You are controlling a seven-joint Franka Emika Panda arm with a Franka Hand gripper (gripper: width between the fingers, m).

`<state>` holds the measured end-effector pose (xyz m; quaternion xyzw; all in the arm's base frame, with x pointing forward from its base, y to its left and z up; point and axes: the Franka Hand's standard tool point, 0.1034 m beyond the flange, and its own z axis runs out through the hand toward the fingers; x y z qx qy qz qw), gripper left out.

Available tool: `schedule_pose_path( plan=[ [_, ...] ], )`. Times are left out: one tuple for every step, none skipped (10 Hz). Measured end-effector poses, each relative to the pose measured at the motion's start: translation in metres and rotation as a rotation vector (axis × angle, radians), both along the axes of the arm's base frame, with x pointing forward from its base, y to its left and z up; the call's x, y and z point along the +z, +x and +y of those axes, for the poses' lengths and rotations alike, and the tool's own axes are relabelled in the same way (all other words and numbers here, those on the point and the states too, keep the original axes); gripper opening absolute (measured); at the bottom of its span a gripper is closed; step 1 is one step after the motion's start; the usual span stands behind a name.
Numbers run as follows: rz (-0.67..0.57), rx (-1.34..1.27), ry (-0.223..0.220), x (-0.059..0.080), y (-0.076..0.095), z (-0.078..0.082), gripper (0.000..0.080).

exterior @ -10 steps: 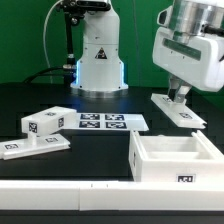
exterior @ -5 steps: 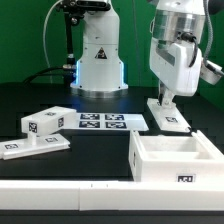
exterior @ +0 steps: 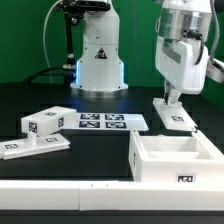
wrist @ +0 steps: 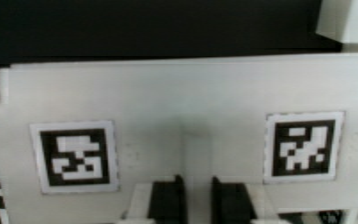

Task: Assemble cabinet

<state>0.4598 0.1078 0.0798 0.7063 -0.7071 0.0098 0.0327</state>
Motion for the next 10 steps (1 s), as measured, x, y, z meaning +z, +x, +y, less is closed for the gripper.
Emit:
schedule_pose_path(
  plan=[
    [0.003,0.011,0.000,-0.0016,-0.0011,0.0011,0.0061],
    [0.003,-0.007,0.005,-0.0019,-0.0014,-0.0002,0.0061],
    [-0.010,-0.118,0.015,-0.0026,-0.0035,-0.0072,0.0061],
    [-0.009,-0.137,0.012,-0.0017,-0.0036,-0.0088,0.0061],
    [-0.011,-0.132,0.011,-0.0016,-0.0020,-0.0088,0.0061],
    [-0.008,-0.122,0.010,-0.0032,-0.0029,-0.0084,0.0061],
    [-0.006,-0.114,0.011,-0.0041,-0.0034,-0.0082,0.0061],
    [0.001,-0.092,0.013,-0.0044,-0.0035,-0.0079,0.0061],
    [0.033,-0.032,0.017,-0.0031,-0.0018,-0.0067,0.0061],
    [0.038,-0.022,0.018,-0.0001,0.0045,-0.0065,0.0061]
  ],
)
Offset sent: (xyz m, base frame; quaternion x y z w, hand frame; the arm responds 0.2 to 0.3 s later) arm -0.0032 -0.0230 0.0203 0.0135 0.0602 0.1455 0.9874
